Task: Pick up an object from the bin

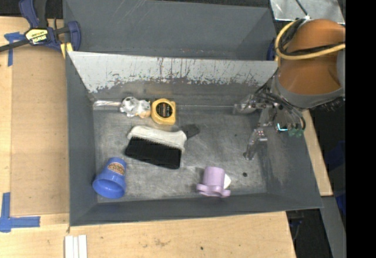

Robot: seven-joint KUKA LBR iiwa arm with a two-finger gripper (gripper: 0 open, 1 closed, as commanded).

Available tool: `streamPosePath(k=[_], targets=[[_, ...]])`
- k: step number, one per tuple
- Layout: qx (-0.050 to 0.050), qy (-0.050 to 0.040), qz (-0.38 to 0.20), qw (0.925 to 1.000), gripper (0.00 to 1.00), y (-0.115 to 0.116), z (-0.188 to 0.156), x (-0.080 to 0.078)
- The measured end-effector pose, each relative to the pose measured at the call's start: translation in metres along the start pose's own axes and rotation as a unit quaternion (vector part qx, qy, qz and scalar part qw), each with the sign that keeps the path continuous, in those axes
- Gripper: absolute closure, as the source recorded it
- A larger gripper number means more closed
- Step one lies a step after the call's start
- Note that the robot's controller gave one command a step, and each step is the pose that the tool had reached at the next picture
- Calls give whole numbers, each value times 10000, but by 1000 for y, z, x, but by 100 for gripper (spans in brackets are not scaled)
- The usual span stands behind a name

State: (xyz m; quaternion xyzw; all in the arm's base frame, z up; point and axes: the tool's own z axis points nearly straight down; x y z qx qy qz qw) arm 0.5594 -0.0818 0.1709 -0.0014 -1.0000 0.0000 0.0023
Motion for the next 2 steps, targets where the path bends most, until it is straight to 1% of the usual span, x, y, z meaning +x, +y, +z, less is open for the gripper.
streamPosePath(k=[1, 2], targets=[[5, -40, -9, 10000, 0, 0, -4, -2], [16, -40, -347, 9994, 0, 26, 2, 0]])
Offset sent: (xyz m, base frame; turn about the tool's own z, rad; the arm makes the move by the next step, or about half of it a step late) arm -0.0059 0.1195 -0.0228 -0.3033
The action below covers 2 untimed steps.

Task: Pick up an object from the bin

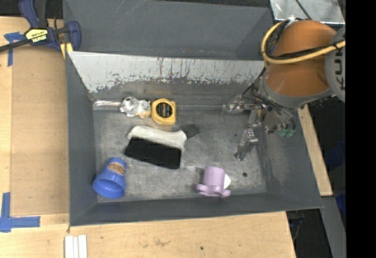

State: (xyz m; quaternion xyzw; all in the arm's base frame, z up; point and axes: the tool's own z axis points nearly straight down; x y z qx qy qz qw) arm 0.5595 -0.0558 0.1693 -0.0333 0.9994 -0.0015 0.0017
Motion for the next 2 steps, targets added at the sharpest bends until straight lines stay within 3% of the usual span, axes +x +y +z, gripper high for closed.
streamPosePath(k=[1, 2], targets=[[-14, -43, -529, 9986, 0, 9, 44, 15], [-7, 31, -855, 9963, 0, 47, 59, 30]])
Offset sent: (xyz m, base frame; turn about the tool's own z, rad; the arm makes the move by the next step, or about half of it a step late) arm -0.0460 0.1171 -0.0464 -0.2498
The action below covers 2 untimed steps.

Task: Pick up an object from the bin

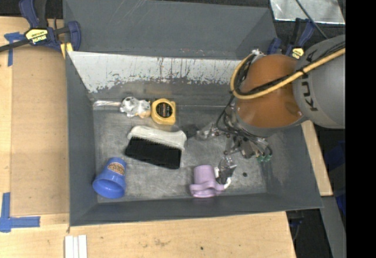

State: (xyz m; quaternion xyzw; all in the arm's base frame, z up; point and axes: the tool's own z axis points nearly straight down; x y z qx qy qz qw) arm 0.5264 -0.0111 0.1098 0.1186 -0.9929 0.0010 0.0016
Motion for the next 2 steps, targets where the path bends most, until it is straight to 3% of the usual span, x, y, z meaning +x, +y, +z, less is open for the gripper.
streamPosePath(k=[1, 2], targets=[[4, -87, 320, 9994, 0, 36, 23, 7], [7, -64, -253, 9997, 0, 34, 36, 12]])
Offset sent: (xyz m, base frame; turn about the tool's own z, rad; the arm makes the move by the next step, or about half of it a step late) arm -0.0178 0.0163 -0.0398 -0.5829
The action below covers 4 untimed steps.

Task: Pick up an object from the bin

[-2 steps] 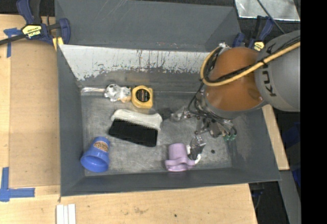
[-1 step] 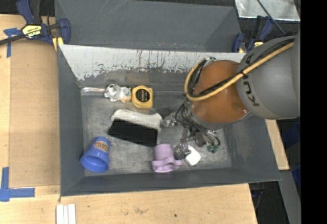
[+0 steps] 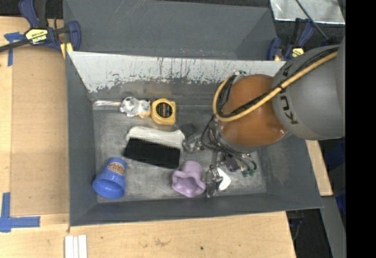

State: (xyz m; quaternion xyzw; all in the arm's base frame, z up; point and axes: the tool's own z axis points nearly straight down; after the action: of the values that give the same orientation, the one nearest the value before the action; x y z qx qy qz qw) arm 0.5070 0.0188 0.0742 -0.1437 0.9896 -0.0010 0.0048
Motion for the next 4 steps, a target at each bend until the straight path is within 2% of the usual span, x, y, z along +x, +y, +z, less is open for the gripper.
streamPosePath(k=[1, 2, 3, 4], targets=[[-11, -52, -1770, 9842, 100, 61, -1, -11], [-11, -52, -1772, 9842, 100, 61, -1, -11], [-23, 30, -1890, 9820, 100, 54, -110, -17], [-23, 31, -1890, 9820, 100, 54, -110, -17]])
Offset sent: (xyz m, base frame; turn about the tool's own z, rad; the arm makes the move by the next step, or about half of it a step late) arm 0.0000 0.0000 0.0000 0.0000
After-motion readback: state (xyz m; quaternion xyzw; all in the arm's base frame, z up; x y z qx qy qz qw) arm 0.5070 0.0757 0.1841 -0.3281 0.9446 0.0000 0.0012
